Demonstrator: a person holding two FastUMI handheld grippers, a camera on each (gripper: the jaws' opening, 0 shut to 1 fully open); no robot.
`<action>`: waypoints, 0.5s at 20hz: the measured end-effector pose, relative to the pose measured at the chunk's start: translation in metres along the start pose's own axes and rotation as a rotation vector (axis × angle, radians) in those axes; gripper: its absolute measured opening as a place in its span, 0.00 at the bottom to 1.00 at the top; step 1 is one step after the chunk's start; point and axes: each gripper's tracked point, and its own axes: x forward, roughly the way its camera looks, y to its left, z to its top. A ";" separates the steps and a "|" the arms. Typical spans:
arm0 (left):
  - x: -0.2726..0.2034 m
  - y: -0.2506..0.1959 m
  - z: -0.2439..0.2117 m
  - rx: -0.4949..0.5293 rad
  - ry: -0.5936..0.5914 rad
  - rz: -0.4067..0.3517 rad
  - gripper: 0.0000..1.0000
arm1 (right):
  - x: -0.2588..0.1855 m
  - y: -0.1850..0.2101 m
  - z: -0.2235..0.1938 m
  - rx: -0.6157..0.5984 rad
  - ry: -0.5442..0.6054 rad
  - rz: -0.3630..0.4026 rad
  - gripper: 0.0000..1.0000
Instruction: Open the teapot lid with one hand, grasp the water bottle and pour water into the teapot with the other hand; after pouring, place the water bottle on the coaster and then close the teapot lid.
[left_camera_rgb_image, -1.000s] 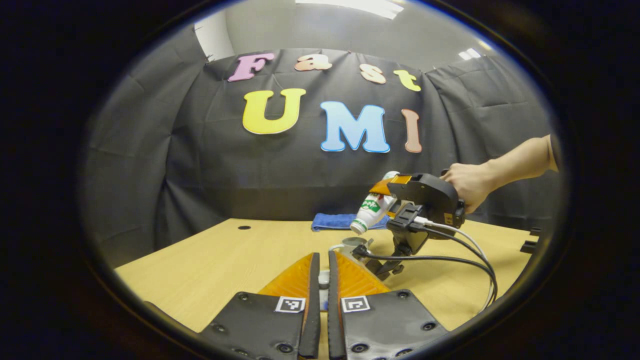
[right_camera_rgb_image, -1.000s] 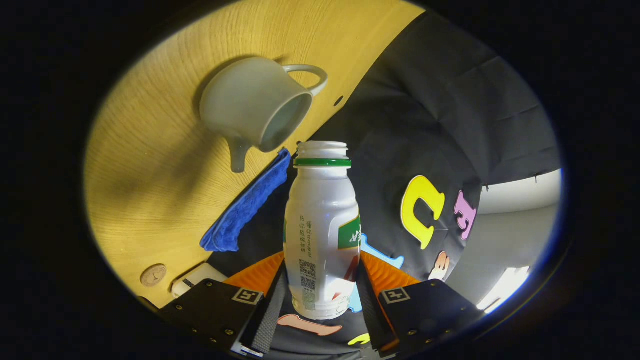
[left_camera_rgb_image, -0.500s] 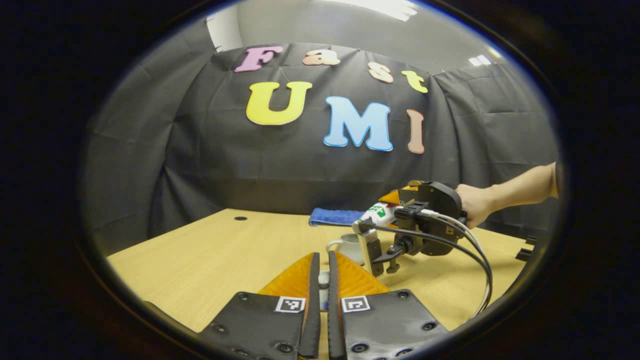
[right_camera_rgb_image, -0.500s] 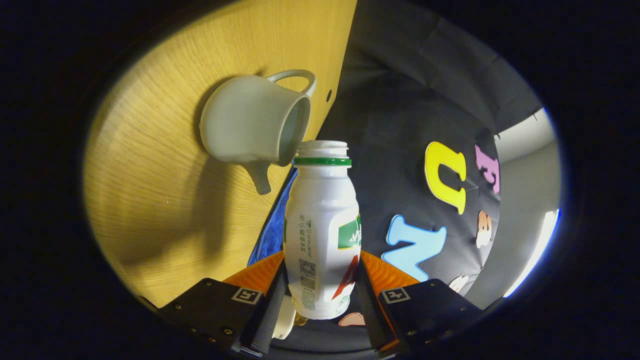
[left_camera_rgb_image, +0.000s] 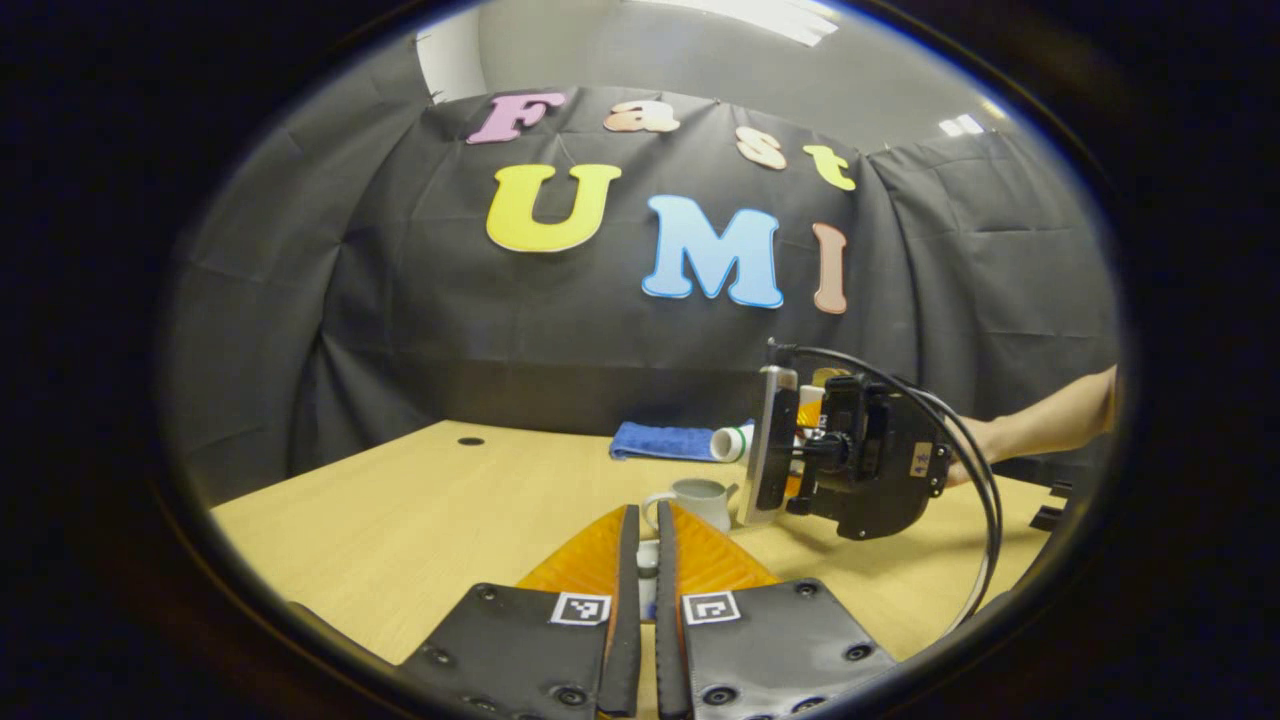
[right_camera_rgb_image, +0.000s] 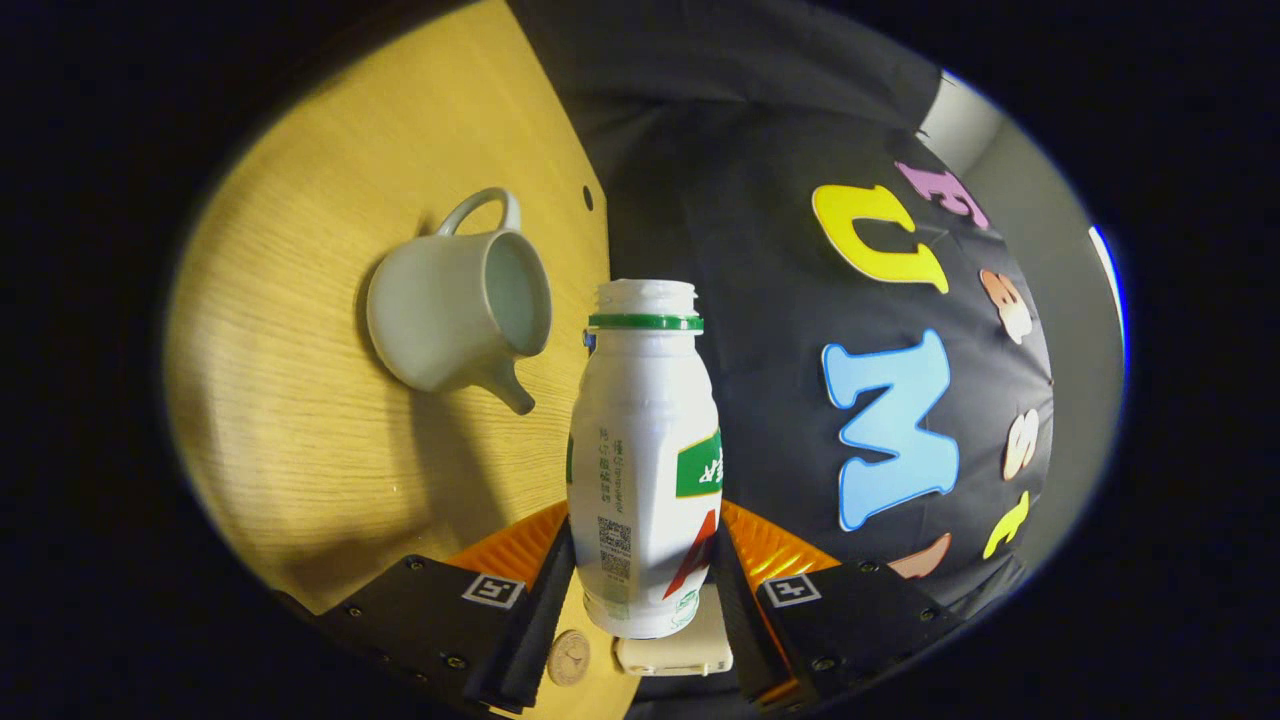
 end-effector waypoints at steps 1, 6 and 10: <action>0.005 0.004 0.006 0.008 -0.027 0.019 0.17 | -0.005 0.005 -0.005 0.104 0.009 0.040 0.72; 0.045 -0.010 0.011 0.015 -0.032 0.003 0.12 | -0.039 0.009 -0.014 0.522 0.012 0.151 0.72; 0.088 -0.021 0.015 0.077 -0.027 -0.017 0.12 | -0.058 0.007 -0.019 0.769 0.000 0.212 0.72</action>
